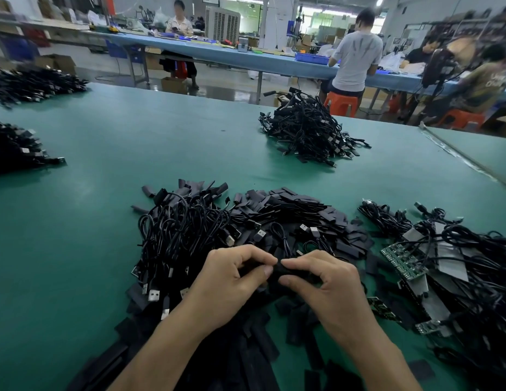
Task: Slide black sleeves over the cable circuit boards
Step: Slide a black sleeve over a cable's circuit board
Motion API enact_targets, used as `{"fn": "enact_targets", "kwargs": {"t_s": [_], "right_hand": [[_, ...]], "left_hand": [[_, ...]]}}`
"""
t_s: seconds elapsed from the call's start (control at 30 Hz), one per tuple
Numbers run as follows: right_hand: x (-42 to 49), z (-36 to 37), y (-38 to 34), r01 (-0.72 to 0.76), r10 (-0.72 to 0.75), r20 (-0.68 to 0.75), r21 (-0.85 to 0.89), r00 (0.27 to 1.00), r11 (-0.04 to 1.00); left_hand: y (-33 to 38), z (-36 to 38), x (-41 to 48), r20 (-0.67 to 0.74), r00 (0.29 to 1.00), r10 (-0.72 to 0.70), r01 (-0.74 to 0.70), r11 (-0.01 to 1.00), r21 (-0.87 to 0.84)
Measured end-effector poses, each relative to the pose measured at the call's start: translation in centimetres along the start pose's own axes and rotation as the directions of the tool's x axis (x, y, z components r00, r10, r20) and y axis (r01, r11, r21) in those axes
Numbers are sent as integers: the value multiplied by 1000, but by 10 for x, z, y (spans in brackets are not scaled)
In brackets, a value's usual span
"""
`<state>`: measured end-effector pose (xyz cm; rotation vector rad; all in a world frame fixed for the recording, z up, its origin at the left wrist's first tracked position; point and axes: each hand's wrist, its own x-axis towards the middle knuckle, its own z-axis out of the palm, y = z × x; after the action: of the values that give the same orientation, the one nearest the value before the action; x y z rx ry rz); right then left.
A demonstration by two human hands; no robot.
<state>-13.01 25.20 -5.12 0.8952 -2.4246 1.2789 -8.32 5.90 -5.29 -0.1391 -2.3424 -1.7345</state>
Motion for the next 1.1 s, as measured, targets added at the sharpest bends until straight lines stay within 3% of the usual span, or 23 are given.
{"fn": "enact_targets", "kwargs": {"t_s": [0.2, 0.5, 0.83, 1.0, 1.1], "right_hand": [[-1, 2, -2, 51, -51, -20, -23, 998, 998], [-1, -2, -2, 114, -118, -89, -53, 989, 992], [0, 3, -4, 175, -182, -16, -201, 983, 964], [0, 2, -3, 175, -189, -42, -223, 981, 959], [0, 3, -4, 192, -212, -62, -233, 975, 953]], "left_hand": [[-3, -4, 1, 26, 1000, 0, 2, 995, -96], [2, 1, 1, -170, 984, 58, -45, 996, 78], [0, -2, 2, -1, 981, 193, -181, 922, 343], [2, -1, 1, 36, 979, 200, -197, 898, 393], [4, -2, 0, 32, 969, 247, -229, 832, 505]]}}
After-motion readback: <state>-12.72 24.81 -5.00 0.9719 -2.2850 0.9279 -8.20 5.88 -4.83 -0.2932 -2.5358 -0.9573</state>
